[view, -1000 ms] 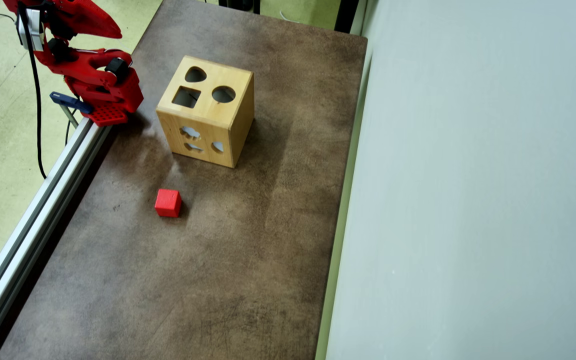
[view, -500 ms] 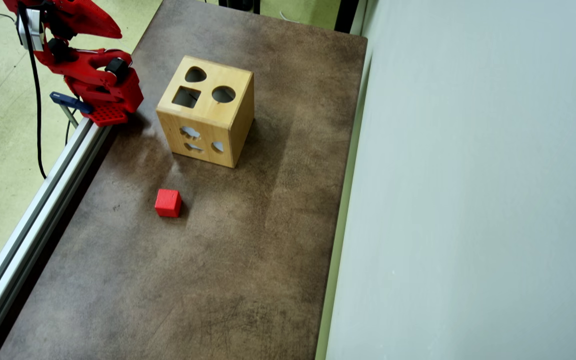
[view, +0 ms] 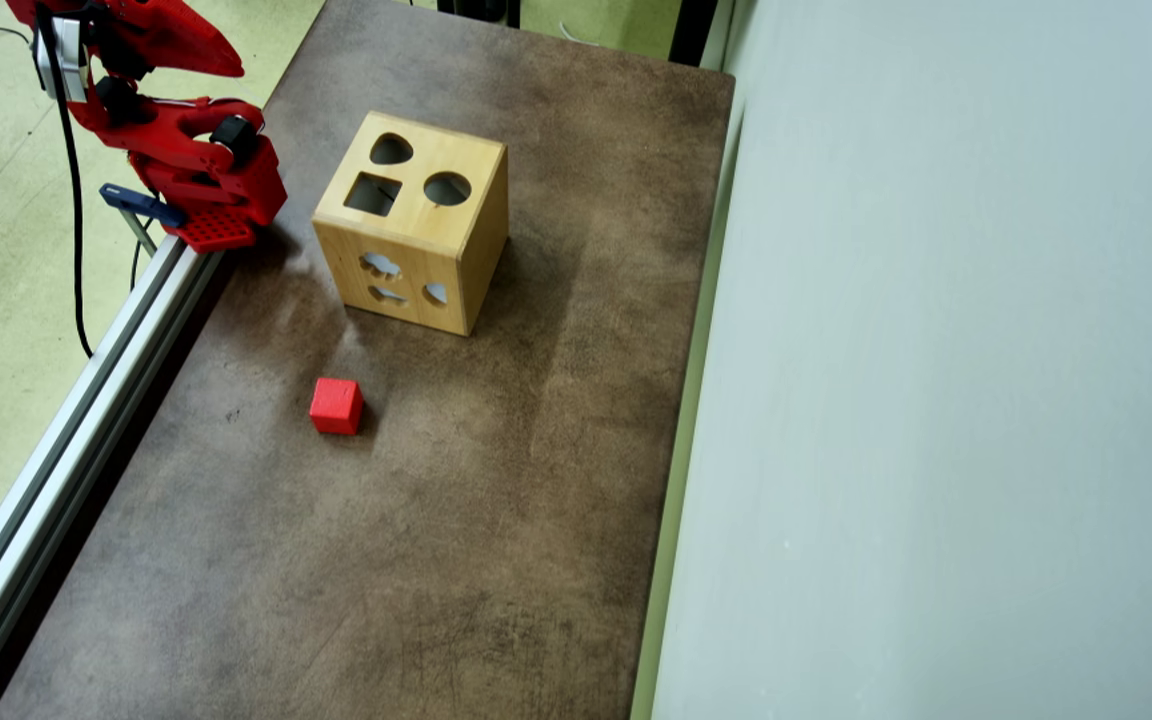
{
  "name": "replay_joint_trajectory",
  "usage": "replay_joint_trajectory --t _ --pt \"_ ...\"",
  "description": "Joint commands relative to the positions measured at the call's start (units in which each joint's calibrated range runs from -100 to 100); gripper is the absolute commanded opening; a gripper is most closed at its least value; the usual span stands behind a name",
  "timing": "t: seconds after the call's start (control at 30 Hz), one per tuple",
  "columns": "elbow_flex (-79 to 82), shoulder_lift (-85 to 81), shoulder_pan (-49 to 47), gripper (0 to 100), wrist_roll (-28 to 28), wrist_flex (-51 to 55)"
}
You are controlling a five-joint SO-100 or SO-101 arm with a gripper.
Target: Pick and place the red cube on the square hole
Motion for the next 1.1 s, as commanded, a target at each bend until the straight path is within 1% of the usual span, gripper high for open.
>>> replay_joint_trajectory --t 0.0,0.73,0.83,0.97,1.07 --pt "0.03 0.09 -0.11 2 0.34 -0.23" --pt "0.21 1.37 0.56 3 -0.1 -0.32" --pt "-0.5 9.1 2.27 2 -0.1 -0.32" --pt "-0.77 22.01 8.88 2 -0.1 -0.32" --pt "-4.98 30.24 13.71 2 -0.15 -0.32"
